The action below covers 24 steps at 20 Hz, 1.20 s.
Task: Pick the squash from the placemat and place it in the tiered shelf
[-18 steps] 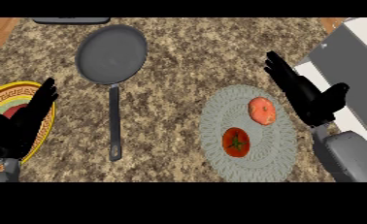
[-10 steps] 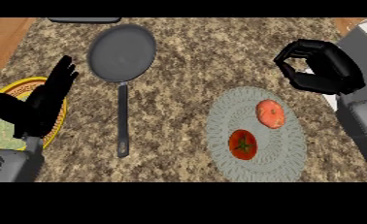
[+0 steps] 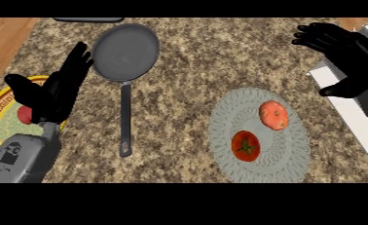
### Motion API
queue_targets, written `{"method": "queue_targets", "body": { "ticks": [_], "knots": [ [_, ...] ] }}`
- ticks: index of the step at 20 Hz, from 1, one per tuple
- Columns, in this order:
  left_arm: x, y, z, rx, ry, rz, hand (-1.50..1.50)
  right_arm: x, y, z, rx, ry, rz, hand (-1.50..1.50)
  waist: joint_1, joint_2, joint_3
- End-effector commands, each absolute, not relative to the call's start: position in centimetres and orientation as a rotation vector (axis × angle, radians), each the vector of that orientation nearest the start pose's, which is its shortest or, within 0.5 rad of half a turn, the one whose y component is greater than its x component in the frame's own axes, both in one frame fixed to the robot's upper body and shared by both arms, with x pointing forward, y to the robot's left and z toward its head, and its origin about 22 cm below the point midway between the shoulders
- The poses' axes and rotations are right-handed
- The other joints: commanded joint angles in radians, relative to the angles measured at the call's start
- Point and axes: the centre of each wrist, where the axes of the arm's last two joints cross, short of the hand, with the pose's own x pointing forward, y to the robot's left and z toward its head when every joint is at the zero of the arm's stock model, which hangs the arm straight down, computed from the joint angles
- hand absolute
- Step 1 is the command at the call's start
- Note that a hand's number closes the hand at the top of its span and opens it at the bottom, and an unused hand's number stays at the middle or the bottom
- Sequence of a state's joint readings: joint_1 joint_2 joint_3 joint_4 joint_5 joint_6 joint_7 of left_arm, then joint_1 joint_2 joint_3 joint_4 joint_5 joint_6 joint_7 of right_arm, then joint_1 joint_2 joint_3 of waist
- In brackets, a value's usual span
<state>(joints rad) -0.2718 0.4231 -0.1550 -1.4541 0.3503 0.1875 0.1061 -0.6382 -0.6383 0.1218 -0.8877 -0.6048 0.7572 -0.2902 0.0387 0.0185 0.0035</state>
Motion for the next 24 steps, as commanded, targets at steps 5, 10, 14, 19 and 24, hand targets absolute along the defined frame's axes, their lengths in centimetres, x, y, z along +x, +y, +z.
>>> {"method": "queue_targets", "body": {
  "ticks": [5, 10, 14, 19, 24],
  "knots": [
    [30.2, 27.2, 5.6, 0.061, -1.532, -0.057, 0.00, 38.2, -36.8, 17.5, 0.522, -1.448, 1.107, -1.50, -0.020, -0.014, -0.003],
    [30.5, 27.4, 6.3, 0.085, -1.529, -0.059, 0.00, 36.8, -31.5, 23.7, 0.071, -1.495, 1.538, -1.50, -0.028, -0.025, -0.001],
    [30.3, 26.7, 5.7, 0.078, -1.532, -0.052, 0.00, 35.5, -28.4, 20.9, -0.140, -1.483, 1.730, -1.50, -0.033, -0.018, -0.002],
    [29.2, 26.9, 6.3, 0.075, -1.518, -0.041, 0.00, 33.3, -26.8, 15.4, -0.164, -1.445, 1.726, -1.50, -0.039, -0.022, -0.003],
    [30.5, 28.2, 5.7, 0.110, -1.553, -0.048, 0.00, 32.9, -26.6, 14.0, -0.259, -1.347, 1.830, -1.50, -0.044, -0.019, -0.004]
  ]
}}
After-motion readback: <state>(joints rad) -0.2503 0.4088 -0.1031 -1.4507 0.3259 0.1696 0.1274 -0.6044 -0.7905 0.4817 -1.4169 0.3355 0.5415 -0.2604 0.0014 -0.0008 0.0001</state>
